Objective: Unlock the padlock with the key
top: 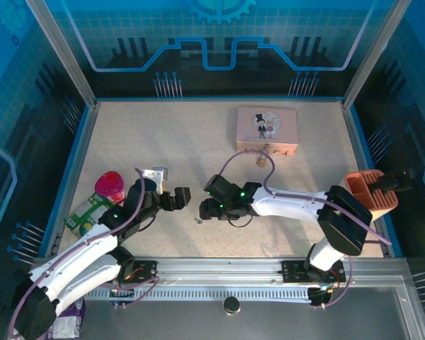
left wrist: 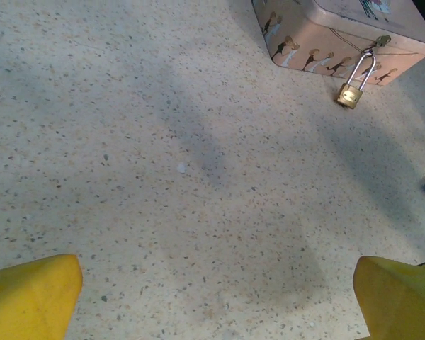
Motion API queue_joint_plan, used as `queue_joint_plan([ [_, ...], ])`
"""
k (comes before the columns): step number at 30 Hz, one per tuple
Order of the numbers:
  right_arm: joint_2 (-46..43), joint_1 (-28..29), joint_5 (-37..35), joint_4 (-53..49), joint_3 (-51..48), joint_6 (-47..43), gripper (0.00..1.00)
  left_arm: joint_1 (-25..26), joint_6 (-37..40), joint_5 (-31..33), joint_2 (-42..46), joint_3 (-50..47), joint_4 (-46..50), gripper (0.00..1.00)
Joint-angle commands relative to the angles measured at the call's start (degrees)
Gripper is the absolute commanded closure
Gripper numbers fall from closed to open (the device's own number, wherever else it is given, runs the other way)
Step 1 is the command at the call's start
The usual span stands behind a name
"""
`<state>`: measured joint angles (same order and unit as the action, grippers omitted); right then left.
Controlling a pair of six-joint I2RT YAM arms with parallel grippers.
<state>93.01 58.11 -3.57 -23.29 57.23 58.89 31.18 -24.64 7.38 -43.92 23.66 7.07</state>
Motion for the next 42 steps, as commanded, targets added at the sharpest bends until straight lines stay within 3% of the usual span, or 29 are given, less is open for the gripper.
queue_joint_plan([
  [1, 3.13, 1.65, 2.67, 0.18, 2.54, 5.75, 0.39, -0.43, 2.41, 3.51, 3.36, -1.8, -2.43, 0.01],
  [10, 9.02, 2.89, 1.81, -2.59, 7.81, 9.54, 0.57, -0.59, 0.39, 6.16, 12.43, -5.17, -1.03, 0.01],
  [18, 14.29, 3.76, 1.67, -6.42, 13.61, 10.27, 0.65, -0.59, -0.26, 7.03, 16.4, -5.63, 0.57, 0.01],
  [42, 23.66, 4.98, 0.66, -15.67, 23.65, 11.28, 0.69, -0.59, -1.02, 7.07, 18.77, -5.68, 1.56, 0.01],
])
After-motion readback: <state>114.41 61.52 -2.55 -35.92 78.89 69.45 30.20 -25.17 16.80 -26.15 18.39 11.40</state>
